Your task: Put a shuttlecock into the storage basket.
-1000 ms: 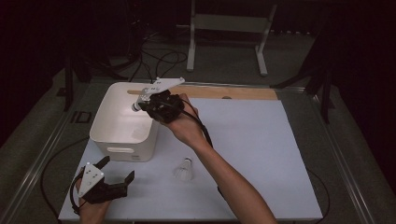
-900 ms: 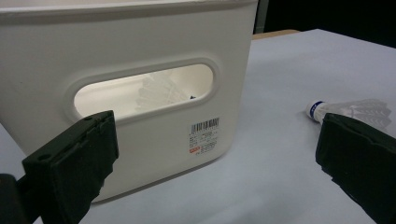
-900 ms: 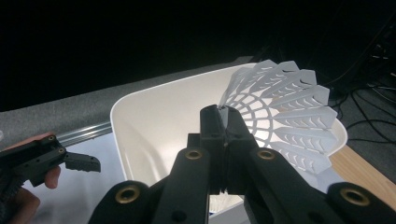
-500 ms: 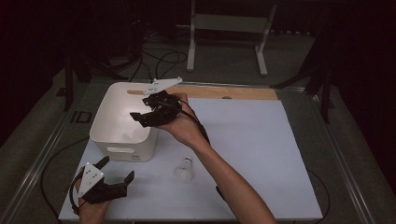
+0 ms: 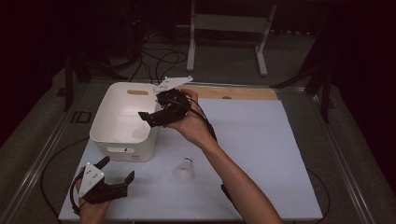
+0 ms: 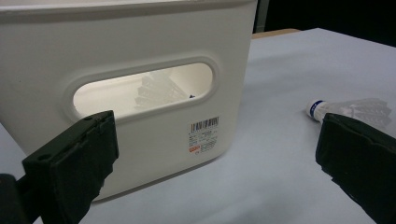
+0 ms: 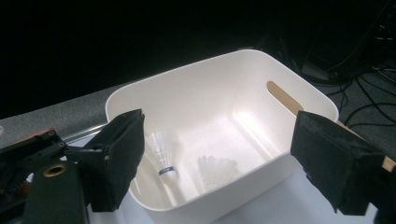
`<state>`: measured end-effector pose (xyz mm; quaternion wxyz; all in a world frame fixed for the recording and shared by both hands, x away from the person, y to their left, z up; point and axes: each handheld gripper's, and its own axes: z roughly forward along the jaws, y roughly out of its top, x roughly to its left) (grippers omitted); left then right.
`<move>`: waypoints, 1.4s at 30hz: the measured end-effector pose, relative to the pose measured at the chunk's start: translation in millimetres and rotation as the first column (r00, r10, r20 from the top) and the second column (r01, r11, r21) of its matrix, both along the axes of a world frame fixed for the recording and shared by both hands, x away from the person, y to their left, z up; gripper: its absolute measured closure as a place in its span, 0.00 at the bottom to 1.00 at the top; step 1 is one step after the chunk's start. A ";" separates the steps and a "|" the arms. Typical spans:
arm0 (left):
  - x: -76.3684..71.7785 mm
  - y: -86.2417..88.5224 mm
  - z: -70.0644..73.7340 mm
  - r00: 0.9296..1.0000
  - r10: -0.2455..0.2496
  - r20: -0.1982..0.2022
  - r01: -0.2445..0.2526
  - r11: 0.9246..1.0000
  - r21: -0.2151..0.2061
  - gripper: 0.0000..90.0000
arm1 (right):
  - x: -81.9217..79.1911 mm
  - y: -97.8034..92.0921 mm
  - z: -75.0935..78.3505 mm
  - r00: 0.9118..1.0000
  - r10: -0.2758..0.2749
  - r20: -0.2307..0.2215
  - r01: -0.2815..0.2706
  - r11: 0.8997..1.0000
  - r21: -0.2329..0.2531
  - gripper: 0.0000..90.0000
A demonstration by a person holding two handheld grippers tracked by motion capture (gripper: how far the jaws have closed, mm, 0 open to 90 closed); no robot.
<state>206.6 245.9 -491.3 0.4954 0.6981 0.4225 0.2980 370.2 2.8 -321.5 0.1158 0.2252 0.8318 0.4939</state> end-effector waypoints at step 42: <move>0.6 -1.0 -0.4 1.000 -0.004 0.000 0.004 1.000 0.004 0.00 | 3.5 -56.2 -23.5 0.995 -0.101 -0.012 0.101 0.995 0.006 0.10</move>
